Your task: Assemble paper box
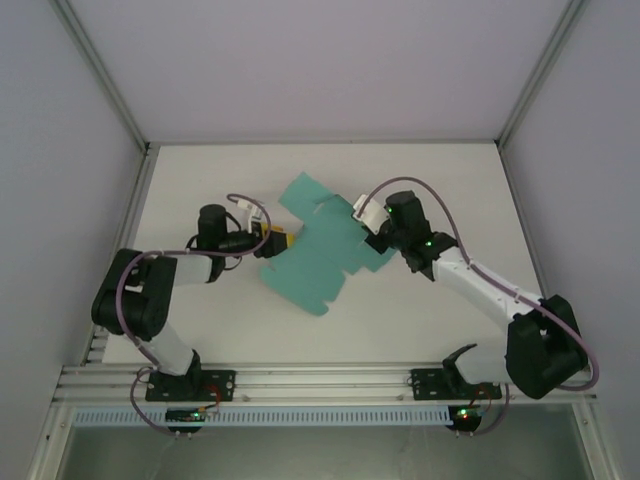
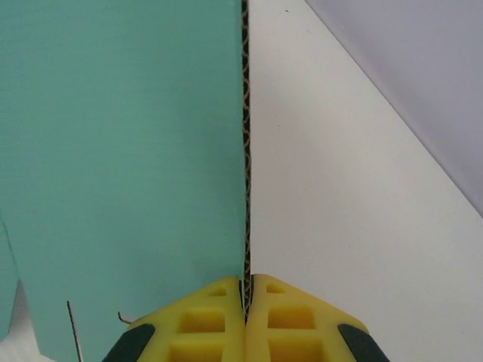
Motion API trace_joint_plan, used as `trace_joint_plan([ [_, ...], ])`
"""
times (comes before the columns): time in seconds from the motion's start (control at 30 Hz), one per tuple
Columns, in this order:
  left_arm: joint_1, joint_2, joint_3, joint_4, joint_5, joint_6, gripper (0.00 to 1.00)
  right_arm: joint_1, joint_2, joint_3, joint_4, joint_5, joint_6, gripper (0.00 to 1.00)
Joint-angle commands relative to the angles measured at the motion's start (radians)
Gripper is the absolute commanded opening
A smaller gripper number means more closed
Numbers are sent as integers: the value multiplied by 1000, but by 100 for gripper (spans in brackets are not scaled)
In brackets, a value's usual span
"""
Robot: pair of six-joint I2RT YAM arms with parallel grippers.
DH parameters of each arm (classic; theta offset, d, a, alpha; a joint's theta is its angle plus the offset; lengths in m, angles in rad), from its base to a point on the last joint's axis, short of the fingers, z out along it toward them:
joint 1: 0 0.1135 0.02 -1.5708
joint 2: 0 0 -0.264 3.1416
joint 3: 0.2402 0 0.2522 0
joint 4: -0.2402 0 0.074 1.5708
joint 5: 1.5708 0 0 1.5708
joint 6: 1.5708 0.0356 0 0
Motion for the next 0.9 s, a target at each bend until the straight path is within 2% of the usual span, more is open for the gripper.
trace_joint_plan([
  [0.0,-19,44,51,67,81,-25,77,25,17,-20,60,3,54,0],
  [0.27,-62,128,99,180,175,-100,67,51,58,-15,68,-9,57,0],
  [0.63,-76,182,158,172,235,-147,57,58,34,-24,77,-60,32,0],
  [0.77,-91,197,181,162,251,-147,50,69,22,-33,107,-95,12,0],
  [0.87,-105,216,201,154,263,-155,41,79,13,-40,130,-103,2,0],
])
